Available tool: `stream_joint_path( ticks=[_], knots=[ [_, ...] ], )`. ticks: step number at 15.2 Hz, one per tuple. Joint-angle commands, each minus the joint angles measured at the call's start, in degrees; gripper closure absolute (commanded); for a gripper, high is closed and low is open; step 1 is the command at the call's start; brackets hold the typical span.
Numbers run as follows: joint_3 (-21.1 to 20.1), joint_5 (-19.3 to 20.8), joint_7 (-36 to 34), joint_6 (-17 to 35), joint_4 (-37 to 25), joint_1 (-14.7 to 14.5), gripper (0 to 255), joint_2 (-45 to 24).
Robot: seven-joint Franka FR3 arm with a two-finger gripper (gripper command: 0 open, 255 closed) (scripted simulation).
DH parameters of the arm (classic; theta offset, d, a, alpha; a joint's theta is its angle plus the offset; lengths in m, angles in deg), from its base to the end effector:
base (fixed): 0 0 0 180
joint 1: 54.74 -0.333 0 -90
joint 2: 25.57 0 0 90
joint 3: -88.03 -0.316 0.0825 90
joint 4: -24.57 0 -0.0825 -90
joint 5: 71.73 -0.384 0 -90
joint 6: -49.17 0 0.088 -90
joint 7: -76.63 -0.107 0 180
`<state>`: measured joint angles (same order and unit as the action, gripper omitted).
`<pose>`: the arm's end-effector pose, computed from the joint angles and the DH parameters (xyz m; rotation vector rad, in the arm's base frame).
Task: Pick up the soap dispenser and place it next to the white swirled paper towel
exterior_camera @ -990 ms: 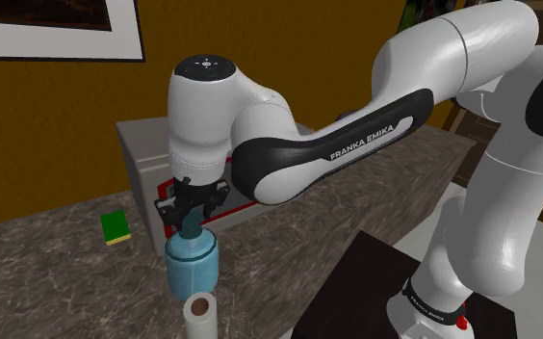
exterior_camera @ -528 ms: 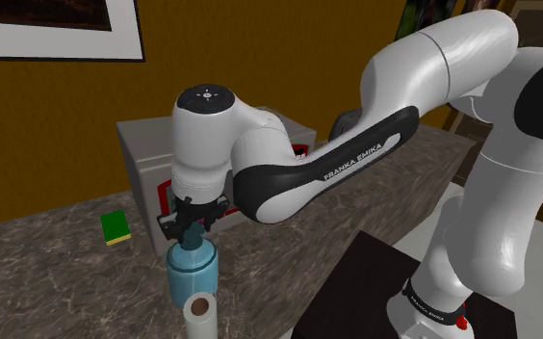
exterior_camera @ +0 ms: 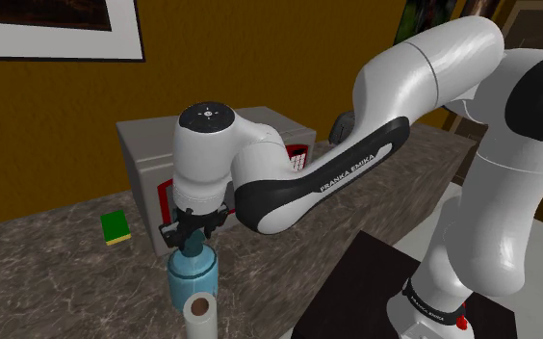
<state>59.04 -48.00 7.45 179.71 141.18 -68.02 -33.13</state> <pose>0.4452 0.3826 0.4020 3.0469 -0.3478 0.4570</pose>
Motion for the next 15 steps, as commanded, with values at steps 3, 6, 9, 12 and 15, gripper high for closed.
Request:
stream_joint_path(
  ticks=[3, 6, 9, 12, 15],
  knots=[
    [0.00, 0.01, -0.01, 0.03, -0.02, 0.00, 255, 0.03],
    [0.00, 0.03, -0.02, 0.01, -0.06, -0.01, 0, 0.00],
    [0.00, 0.01, -0.01, 0.03, -0.02, 0.00, 0, 0.03],
    [-0.89, -3.38, 2.15, -4.29, -1.45, -0.05, 0, 3.71],
    [-1.04, -4.17, 2.66, -5.48, -1.95, -0.13, 0, 4.59]
  ],
)
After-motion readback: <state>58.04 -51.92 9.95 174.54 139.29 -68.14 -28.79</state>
